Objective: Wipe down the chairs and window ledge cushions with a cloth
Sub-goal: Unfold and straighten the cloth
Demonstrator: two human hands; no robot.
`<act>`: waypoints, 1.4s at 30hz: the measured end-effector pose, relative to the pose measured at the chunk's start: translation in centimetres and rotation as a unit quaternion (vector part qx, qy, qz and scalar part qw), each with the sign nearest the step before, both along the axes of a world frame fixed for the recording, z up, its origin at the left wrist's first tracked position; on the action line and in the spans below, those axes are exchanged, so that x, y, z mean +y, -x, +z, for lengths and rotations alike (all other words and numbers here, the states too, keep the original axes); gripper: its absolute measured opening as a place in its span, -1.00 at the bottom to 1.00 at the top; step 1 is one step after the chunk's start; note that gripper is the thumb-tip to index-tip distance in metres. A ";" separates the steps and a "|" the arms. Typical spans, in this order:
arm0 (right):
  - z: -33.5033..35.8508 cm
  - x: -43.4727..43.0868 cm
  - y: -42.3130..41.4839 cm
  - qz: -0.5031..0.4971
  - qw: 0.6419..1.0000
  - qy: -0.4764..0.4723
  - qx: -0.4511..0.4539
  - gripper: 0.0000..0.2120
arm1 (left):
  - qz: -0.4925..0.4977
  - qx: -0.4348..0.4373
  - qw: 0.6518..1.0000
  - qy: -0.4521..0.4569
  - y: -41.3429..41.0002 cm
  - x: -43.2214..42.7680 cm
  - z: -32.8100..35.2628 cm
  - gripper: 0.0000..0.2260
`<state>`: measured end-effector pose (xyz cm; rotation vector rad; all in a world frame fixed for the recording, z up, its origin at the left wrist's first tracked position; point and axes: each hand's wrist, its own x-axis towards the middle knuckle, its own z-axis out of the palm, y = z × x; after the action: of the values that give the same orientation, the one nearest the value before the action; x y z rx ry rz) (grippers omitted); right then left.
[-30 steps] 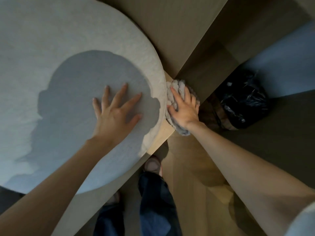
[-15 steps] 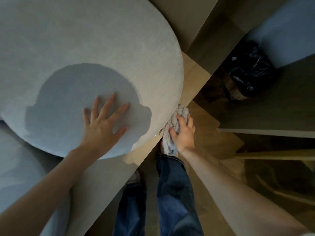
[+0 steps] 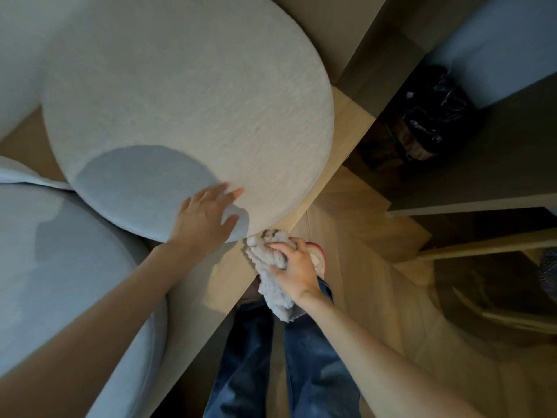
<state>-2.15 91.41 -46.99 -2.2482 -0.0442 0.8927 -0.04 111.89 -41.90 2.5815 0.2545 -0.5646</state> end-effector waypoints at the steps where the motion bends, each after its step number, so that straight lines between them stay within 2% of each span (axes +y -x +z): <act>1: 1.4 -0.2 -0.6 -0.020 1.000 -0.001 -0.008 -0.61 | 0.002 0.002 1.000 0.007 0.0 -0.1 1.1 -0.55; 3: 4.9 -0.8 -2.0 -0.049 0.999 -0.011 -0.018 -0.60 | 0.013 0.004 0.999 0.033 -0.2 -0.3 3.7 -0.57; 7: 13.5 -1.7 -4.9 -0.076 0.992 -0.065 -0.071 -0.57 | 0.051 -0.013 0.987 0.152 -0.9 -1.1 10.2 -0.59; 12: 25.2 -2.8 -6.4 -0.068 0.975 -0.158 -0.142 -0.54 | 0.067 -0.022 0.955 0.287 -1.8 -2.9 19.4 -0.50; 15: 31.3 -3.7 -5.9 -0.049 0.966 -0.195 -0.159 -0.59 | 0.104 -0.072 0.932 0.339 -1.9 -4.8 25.1 -0.69; 18: 35.6 -5.0 -4.8 -0.040 0.959 -0.220 -0.173 -0.61 | 0.111 -0.124 0.922 0.349 -1.2 -6.5 29.7 -0.90; 22: 38.9 -7.8 -3.4 -0.070 0.953 -0.212 -0.206 -0.54 | 0.090 -0.144 0.923 0.347 0.2 -8.5 34.2 -0.87; 27: 41.7 -12.4 -1.3 -0.139 0.945 -0.177 -0.237 -0.52 | 0.065 -0.108 0.915 0.383 1.5 -11.5 37.3 -0.84; 32: 44.0 -18.3 1.1 -0.130 0.952 -0.137 -0.239 -0.68 | 0.020 -0.121 0.912 0.391 2.5 -16.7 39.9 -0.86; 34: 44.7 -21.3 2.8 -0.129 0.949 -0.149 -0.244 -0.68 | 0.007 -0.126 0.911 0.392 3.3 -19.3 40.9 -0.81; 37: 45.9 -26.3 5.9 -0.118 0.941 -0.192 -0.254 -0.56 | -0.015 -0.120 0.905 0.409 5.2 -24.1 42.2 -0.76; 39: 46.3 -29.7 8.1 -0.102 0.938 -0.191 -0.270 -0.63 | -0.041 -0.106 0.903 0.414 6.9 -27.7 42.9 -0.79; 42: 46.4 -35.0 11.6 -0.109 0.934 -0.138 -0.310 -0.85 | -0.089 -0.090 0.904 0.409 9.7 -33.7 43.6 -0.86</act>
<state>-13.77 56.45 -0.60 -2.1261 -0.1916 0.0298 -9.74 78.17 1.74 1.8154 -0.2468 -0.3743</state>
